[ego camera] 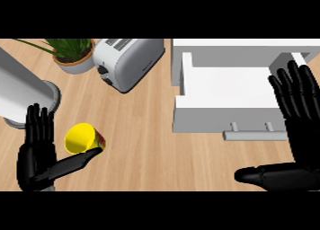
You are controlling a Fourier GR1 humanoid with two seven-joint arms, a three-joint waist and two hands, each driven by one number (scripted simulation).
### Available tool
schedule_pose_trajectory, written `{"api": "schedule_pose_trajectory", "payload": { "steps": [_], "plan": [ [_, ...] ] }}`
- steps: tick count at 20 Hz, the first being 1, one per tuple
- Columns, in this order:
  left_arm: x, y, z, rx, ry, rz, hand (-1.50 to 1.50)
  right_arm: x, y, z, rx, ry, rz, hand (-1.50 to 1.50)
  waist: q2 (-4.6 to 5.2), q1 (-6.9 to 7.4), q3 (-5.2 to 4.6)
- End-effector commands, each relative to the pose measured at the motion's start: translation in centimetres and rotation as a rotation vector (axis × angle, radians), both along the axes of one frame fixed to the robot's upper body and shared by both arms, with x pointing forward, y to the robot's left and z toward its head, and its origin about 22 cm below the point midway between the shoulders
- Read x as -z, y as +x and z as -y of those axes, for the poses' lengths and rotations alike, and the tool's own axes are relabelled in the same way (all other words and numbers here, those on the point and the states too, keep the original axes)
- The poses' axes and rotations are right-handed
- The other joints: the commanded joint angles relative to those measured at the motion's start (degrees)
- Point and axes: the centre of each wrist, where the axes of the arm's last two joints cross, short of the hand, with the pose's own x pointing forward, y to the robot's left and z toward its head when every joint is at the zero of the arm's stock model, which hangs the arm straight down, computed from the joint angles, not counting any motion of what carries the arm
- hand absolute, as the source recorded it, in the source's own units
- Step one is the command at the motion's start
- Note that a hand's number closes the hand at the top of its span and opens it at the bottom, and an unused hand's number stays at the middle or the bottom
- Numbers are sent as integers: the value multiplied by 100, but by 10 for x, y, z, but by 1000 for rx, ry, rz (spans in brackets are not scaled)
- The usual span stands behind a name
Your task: Pick up the cup, place it into the drawer and close the drawer
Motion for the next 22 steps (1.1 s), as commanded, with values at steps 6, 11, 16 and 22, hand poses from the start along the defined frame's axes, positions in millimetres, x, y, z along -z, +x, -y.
{"api": "schedule_pose_trajectory", "payload": {
  "steps": [6,11,16,22],
  "plan": [
    [34,-10,-10,-3,-22,-54,-150,13,0,8,7,3,3,-150,-1,-2,1],
    [55,-27,-29,-8,-32,-61,-150,-11,13,27,-8,10,-6,-150,-2,12,1],
    [79,-15,-33,-20,-36,-65,-150,-5,2,5,-12,14,6,-150,-1,3,0],
    [126,-22,-24,-66,-42,-70,-150,5,-4,13,-28,-14,5,-150,2,-16,-1]
  ]
}}
